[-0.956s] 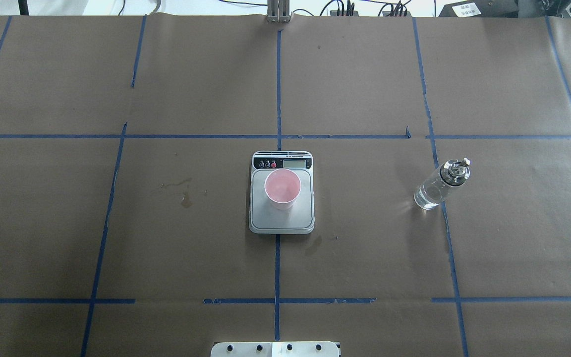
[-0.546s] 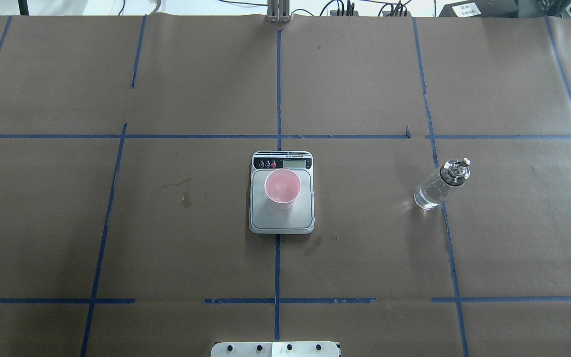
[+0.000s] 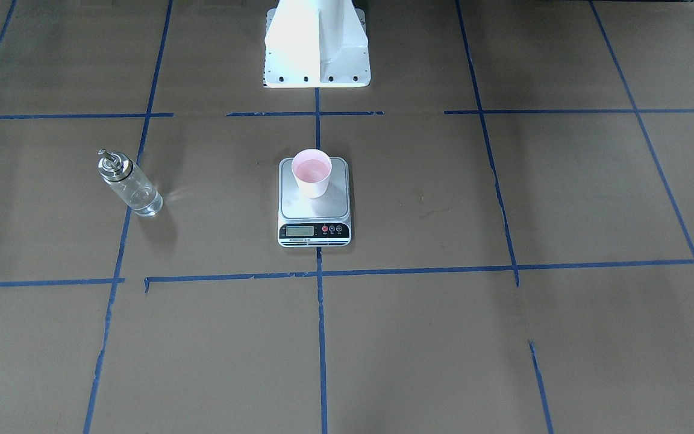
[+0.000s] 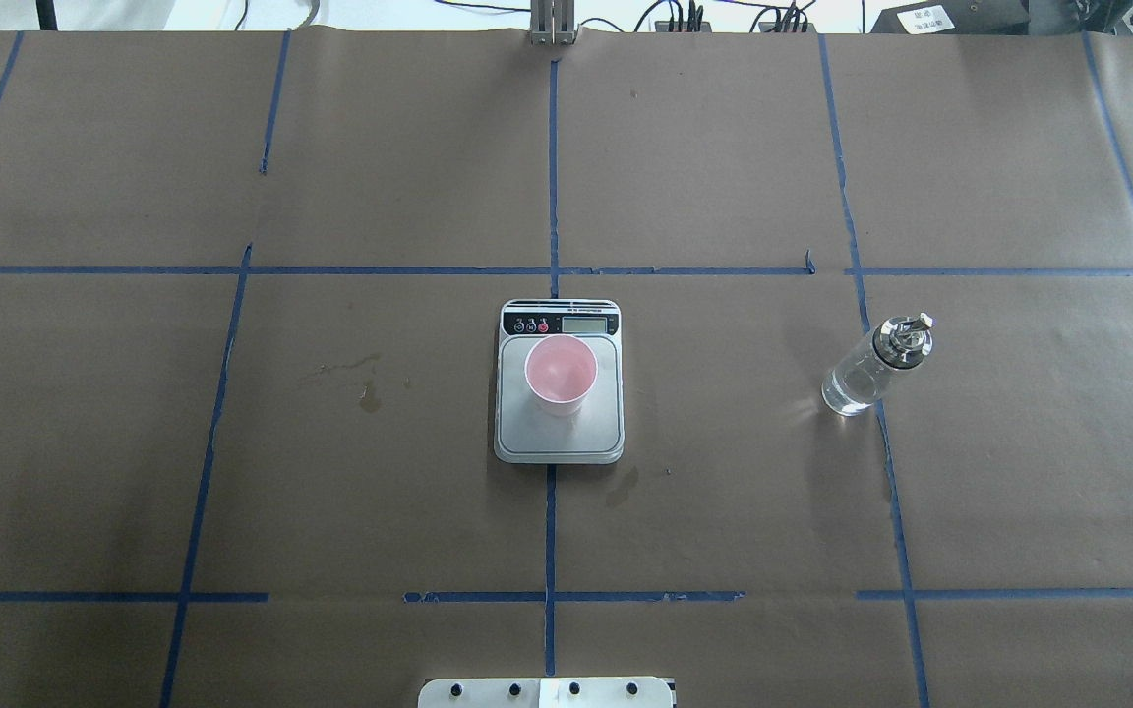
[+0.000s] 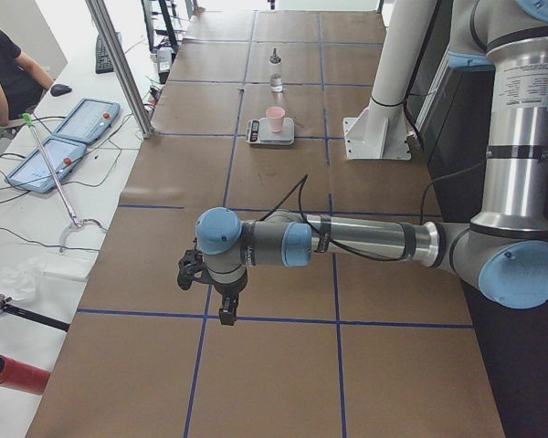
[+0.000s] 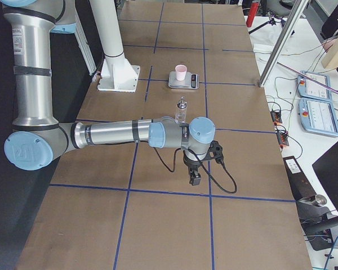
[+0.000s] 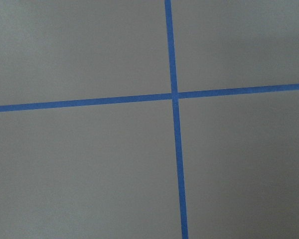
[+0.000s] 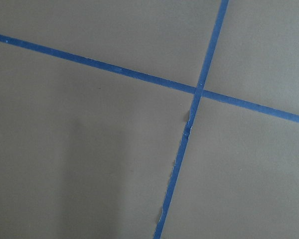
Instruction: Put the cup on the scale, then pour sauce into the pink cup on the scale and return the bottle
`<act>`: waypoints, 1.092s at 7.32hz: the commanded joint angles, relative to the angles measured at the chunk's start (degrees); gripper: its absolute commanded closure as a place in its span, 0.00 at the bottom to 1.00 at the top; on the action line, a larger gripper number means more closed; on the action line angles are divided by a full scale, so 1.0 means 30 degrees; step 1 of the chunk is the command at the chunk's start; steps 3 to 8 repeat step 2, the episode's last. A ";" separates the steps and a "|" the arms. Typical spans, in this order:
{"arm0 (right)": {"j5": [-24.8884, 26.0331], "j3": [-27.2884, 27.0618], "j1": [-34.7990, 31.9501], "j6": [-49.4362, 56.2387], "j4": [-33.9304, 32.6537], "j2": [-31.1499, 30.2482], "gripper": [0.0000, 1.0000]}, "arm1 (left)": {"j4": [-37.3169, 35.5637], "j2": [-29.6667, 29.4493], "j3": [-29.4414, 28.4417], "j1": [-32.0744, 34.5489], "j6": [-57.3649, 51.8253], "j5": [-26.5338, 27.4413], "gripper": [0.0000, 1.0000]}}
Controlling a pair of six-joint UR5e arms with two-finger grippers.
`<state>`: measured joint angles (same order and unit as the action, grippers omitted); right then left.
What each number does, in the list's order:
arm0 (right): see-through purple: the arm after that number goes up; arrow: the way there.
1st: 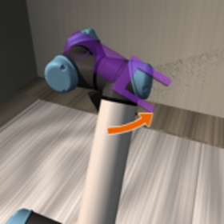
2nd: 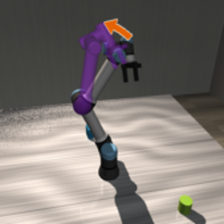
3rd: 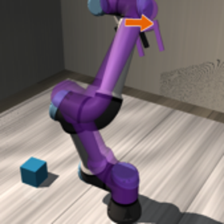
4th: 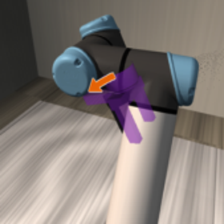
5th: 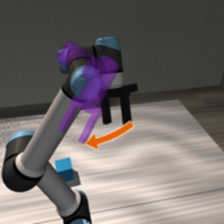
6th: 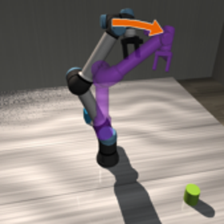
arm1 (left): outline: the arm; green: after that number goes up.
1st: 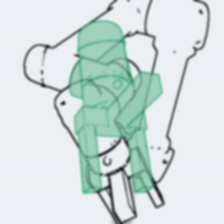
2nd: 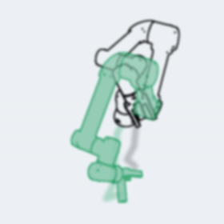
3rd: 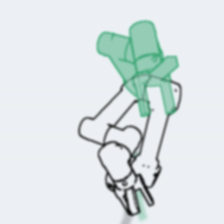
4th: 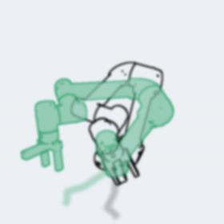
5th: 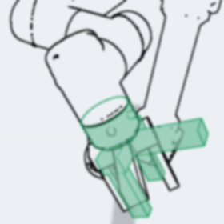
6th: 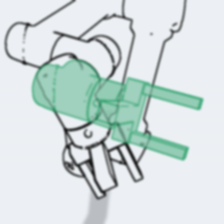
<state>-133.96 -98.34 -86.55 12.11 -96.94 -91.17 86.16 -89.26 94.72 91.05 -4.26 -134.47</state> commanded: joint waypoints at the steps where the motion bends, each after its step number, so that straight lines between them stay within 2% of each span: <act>1: -0.0024 -0.0091 0.0051 0.0007 0.0000 0.0009 0.00 | -0.0010 -0.0011 -0.0050 -0.0027 -0.0015 -0.0030 0.00; 8: -0.0024 -0.0062 0.0051 0.0007 0.0000 0.0009 0.00 | -0.0010 -0.0040 0.0037 -0.0027 0.0013 -0.0030 0.00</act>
